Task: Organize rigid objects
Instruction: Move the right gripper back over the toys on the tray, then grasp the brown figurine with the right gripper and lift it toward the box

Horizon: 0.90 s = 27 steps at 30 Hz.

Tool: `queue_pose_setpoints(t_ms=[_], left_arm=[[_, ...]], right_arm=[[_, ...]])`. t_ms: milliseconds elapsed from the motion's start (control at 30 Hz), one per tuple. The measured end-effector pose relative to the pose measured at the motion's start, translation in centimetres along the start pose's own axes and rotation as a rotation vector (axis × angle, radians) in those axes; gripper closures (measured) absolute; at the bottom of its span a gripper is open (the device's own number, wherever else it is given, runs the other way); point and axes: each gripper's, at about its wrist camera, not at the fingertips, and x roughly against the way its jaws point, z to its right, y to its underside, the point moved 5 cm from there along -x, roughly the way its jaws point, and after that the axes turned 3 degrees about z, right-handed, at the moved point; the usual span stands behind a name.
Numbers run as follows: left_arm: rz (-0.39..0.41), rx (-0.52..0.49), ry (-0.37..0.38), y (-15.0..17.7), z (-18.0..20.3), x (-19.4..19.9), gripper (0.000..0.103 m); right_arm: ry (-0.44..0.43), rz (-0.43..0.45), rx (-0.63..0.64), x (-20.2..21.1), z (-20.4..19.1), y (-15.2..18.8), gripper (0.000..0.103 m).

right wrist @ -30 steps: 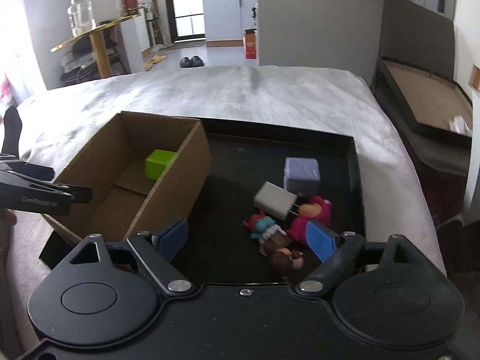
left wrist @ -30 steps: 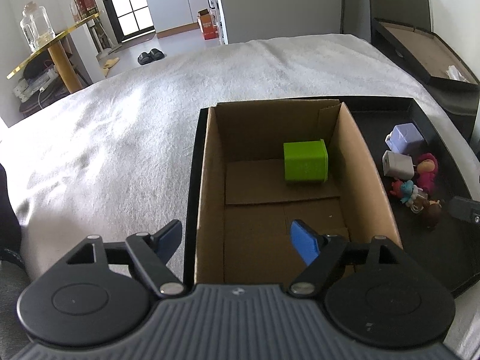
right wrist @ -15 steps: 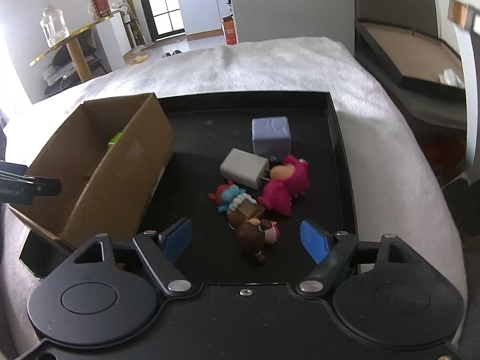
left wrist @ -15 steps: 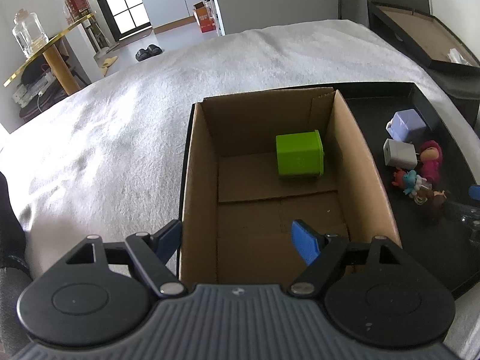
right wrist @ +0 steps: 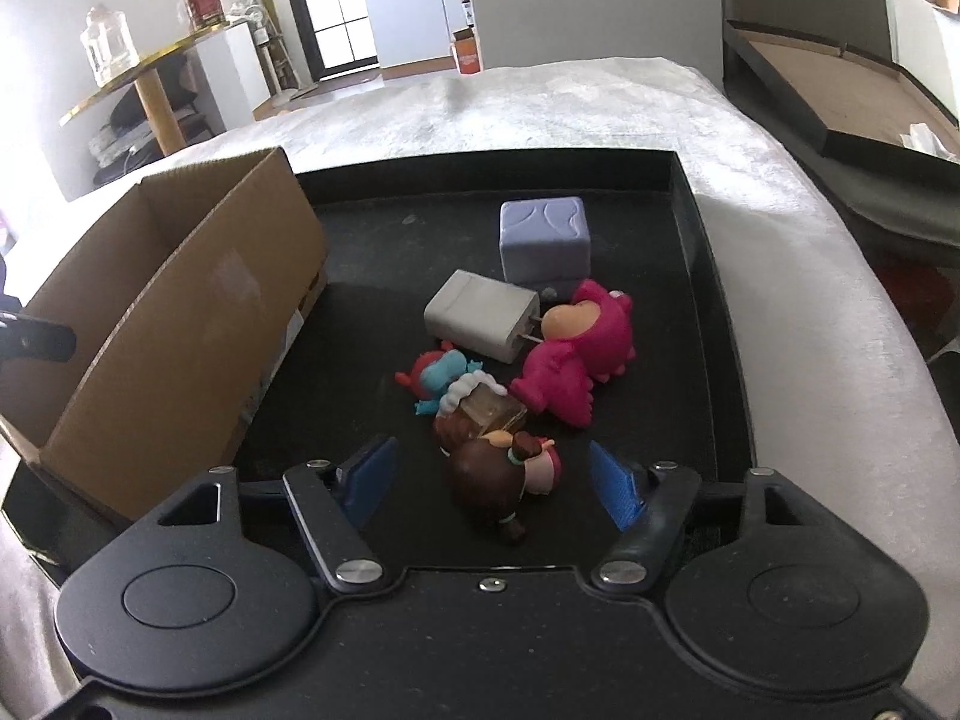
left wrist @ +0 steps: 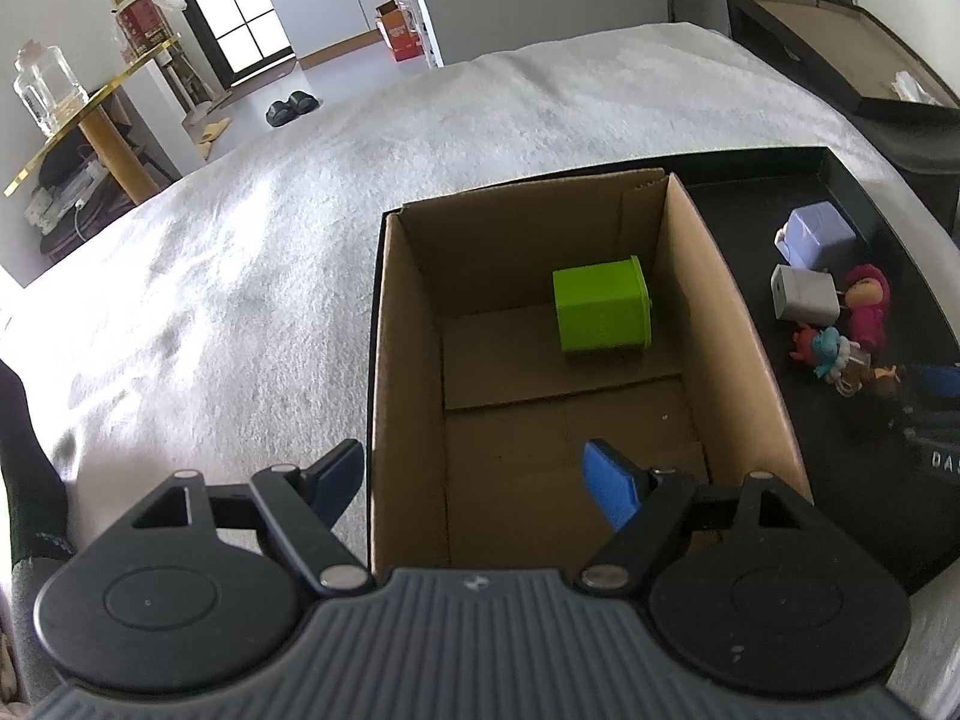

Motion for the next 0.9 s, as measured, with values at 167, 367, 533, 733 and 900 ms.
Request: queue_pose_setpoints(t_ms=[167, 367, 533, 733, 900], left_arm=[[-0.026, -0.006, -0.01, 0.3, -0.1, -0.6, 0.024], [-0.014, -0.025, 0.004, 0.2, 0.3, -0.2, 0.024], [-0.001, -0.009, 0.013, 0.0, 0.1, 0.2, 0.024], [-0.005, 0.0, 0.021, 0.1, 0.0, -0.1, 0.024], [-0.004, 0.021, 0.031, 0.2, -0.3, -0.2, 0.024]], right_arm=[[-0.004, -0.022, -0.023, -0.3, 0.8, 0.3, 0.06], [0.023, -0.037, -0.04, 0.4, 1.4, 0.3, 0.06], [0.034, -0.029, -0.04, 1.2, 1.5, -0.1, 0.06], [0.047, -0.012, -0.045, 2.5, 1.3, -1.1, 0.06], [0.066, -0.001, -0.033, 3.3, 1.1, -1.8, 0.06]])
